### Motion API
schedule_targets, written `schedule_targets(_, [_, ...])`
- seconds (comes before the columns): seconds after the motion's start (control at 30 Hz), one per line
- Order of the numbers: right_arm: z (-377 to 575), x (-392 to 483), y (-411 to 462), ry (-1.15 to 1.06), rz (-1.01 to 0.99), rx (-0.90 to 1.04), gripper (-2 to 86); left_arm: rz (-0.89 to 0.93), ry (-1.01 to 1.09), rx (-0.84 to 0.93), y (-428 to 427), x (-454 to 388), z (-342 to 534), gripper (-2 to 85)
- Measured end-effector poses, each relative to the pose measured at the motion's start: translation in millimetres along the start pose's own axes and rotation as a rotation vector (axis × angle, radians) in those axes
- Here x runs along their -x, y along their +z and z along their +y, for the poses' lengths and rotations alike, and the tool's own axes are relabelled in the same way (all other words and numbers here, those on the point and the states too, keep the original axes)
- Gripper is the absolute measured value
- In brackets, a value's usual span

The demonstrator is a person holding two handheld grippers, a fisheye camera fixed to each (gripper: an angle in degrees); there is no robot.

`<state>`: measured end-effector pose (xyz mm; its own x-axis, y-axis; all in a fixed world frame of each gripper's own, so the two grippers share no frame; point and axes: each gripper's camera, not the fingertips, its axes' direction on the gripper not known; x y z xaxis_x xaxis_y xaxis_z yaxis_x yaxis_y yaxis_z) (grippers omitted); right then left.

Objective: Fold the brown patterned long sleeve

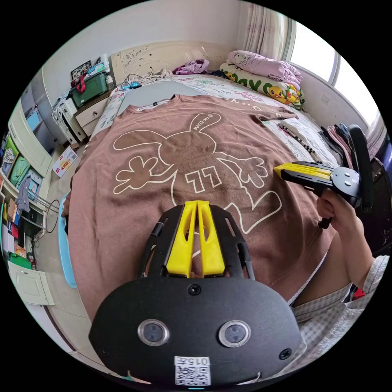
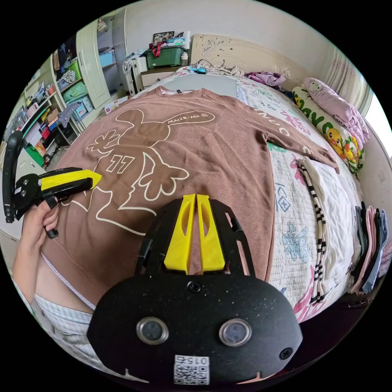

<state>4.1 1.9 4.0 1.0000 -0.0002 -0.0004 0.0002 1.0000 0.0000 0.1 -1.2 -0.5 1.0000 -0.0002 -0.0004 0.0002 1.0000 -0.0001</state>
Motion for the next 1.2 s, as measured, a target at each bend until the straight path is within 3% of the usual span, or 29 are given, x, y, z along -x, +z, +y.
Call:
schedule_targets(0.57, [39,-94,78,-0.003,0.003,0.0,-0.4,0.004,-0.001,0.001,-6,-1,-11,-0.7])
schedule_targets(1.2, [56,-141,105,-0.005,0.005,0.001,-0.3,0.009,-0.004,0.002,-9,0,-16,-0.7])
